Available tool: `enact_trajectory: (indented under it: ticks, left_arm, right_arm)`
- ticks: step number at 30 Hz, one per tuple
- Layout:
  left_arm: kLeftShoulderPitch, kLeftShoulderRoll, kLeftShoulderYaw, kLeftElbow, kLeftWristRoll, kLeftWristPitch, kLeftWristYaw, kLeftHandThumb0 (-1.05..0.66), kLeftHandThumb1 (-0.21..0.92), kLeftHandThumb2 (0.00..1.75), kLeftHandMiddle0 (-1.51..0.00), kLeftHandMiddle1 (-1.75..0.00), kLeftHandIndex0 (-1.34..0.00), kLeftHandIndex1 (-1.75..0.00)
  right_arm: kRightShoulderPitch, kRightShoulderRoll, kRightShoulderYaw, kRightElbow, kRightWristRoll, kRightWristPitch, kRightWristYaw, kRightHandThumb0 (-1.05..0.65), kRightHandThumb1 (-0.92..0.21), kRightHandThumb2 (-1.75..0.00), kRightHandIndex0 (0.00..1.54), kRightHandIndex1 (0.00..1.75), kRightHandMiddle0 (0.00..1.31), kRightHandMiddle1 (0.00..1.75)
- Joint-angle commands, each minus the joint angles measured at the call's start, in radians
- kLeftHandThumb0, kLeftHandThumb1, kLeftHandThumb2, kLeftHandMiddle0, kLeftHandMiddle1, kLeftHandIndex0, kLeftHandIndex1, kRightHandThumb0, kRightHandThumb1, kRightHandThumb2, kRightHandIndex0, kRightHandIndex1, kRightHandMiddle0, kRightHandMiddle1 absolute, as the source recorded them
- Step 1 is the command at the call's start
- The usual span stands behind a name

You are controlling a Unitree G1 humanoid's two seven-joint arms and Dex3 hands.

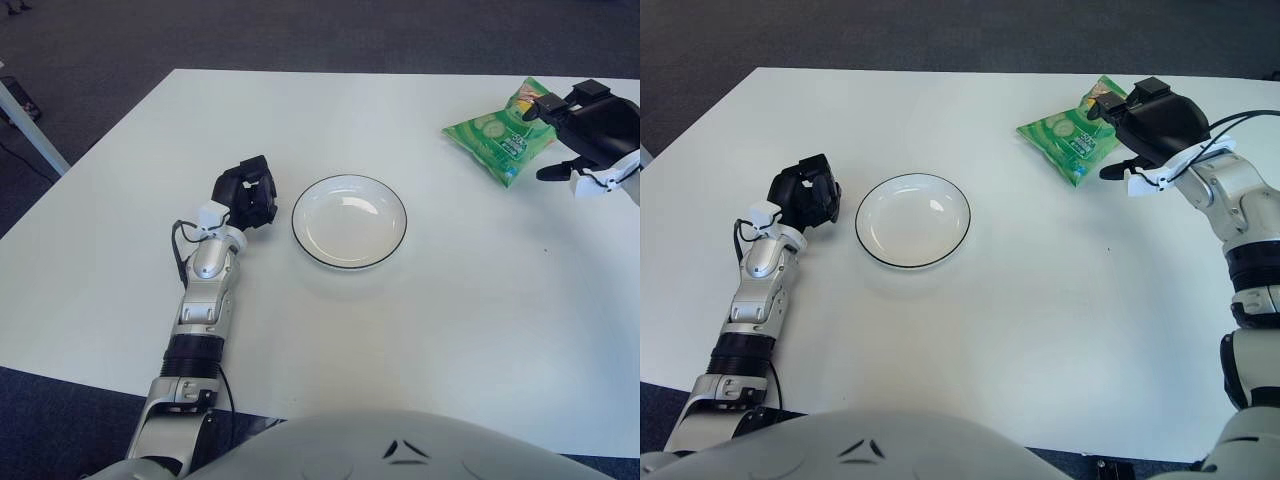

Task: Put the snack into the plate.

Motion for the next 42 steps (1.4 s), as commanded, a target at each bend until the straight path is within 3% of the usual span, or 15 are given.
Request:
enact_trajectory:
  ticks: [1, 6, 17, 29, 42]
  left_arm:
    - [0.156, -0.051, -0.011, 0.119, 0.016, -0.001, 0.016, -0.46, 0.75, 0.96, -1.37, -1.75, -1.1, -1.75]
    - [0.157, -0.052, -0.012, 0.121, 0.017, -0.003, 0.016, -0.46, 0.75, 0.96, -1.36, -1.75, -1.1, -1.75]
    - [0.161, -0.051, -0.015, 0.13, 0.036, -0.032, 0.02, -0.46, 0.75, 0.95, -1.37, -1.75, -1.11, -1.75]
    - [0.166, -0.053, -0.018, 0.135, 0.055, -0.058, 0.023, -0.46, 0.75, 0.94, -1.37, -1.75, -1.09, -1.75]
    - [0.171, -0.051, -0.02, 0.138, 0.068, -0.072, 0.028, -0.46, 0.76, 0.93, -1.35, -1.75, -1.05, -1.75]
  right_arm:
    - [-0.078, -0.019, 0.069, 0.087, -0.067, -0.031, -0.03, -0.9, -0.81, -0.48, 0.0, 0.13, 0.0, 0.47]
    - [-0.158, 0.011, 0.142, 0.226, -0.117, -0.038, -0.071, -0.96, -0.86, -0.38, 0.0, 0.02, 0.0, 0.29]
    - [-0.268, 0.04, 0.234, 0.355, -0.126, -0.076, -0.057, -1.03, -0.88, -0.23, 0.0, 0.0, 0.0, 0.03]
    - [-0.373, 0.088, 0.329, 0.481, -0.157, -0.048, -0.091, -1.05, -0.92, -0.2, 0.0, 0.0, 0.0, 0.0]
    - [-0.442, 0.126, 0.385, 0.568, -0.15, -0.024, -0.108, -1.03, -0.9, -0.17, 0.0, 0.0, 0.01, 0.01]
